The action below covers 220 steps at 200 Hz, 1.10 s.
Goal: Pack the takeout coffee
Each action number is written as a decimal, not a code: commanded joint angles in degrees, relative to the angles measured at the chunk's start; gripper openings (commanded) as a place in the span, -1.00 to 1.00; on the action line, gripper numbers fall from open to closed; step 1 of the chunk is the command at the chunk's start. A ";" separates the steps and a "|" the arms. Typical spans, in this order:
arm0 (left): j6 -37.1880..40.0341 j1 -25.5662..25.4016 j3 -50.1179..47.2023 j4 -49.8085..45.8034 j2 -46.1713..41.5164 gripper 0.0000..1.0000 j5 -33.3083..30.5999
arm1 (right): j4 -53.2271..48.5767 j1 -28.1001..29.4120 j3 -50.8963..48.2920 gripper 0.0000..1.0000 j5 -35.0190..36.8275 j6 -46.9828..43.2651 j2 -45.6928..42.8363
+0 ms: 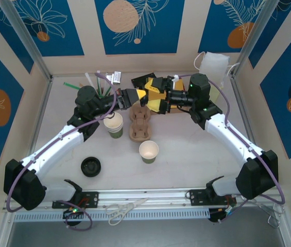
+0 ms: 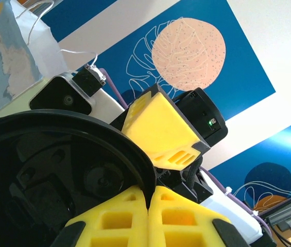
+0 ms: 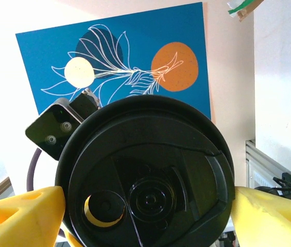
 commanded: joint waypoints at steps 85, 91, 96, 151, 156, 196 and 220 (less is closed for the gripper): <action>-0.57 0.48 -1.04 3.76 -0.58 -1.00 0.53 | 4.30 0.89 -1.64 0.55 -1.30 2.83 1.03; -0.57 0.48 -0.99 3.70 -0.55 -1.00 0.53 | 4.52 0.82 -1.75 0.52 -1.24 2.98 0.99; -0.56 0.48 -0.99 3.51 -0.58 -1.00 0.55 | 4.64 0.80 -1.82 0.51 -1.24 3.07 0.95; 0.80 0.52 -0.85 1.43 -0.79 -0.71 0.37 | 3.15 -0.21 -2.15 0.51 -1.15 1.87 0.31; 1.08 0.55 -0.79 0.60 -0.97 -0.53 0.28 | 2.40 -0.38 -2.06 0.51 -1.12 1.29 0.20; 7.43 0.98 0.49 -11.97 -4.45 -0.20 -1.93 | -4.95 -2.33 -3.01 0.50 -0.81 -5.17 -1.42; 13.26 0.94 2.09 -24.55 -7.01 -0.02 -5.79 | -9.87 -3.11 -3.15 0.49 -0.51 -10.00 -2.03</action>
